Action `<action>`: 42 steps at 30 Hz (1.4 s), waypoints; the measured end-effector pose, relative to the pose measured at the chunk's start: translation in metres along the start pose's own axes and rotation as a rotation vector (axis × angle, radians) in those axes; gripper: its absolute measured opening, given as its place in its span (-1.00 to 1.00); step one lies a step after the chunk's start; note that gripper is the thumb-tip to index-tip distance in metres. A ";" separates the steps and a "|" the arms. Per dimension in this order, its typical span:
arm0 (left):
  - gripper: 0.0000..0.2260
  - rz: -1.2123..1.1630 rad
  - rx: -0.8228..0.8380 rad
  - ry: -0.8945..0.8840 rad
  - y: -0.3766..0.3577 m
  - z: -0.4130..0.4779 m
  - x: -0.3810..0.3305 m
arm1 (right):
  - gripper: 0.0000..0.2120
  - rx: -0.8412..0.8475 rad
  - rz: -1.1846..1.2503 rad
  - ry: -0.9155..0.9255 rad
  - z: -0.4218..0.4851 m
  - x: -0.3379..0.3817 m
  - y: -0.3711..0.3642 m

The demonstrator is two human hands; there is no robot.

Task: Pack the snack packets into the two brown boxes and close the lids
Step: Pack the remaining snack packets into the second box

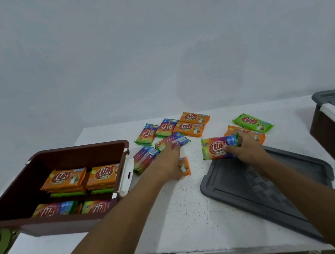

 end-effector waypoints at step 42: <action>-0.30 0.361 -0.167 -0.318 0.082 -0.117 0.300 | -0.34 0.296 -1.337 0.592 -0.082 0.216 -0.291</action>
Point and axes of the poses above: each hand's wrist, its own z-axis towards the middle knuckle, its own y-axis out of the back of the hand, x = y × z, the point moved 4 cm from there along z, towards the middle knuckle, and after that the axes turned 2 degrees about z, right-handed, at the moved point
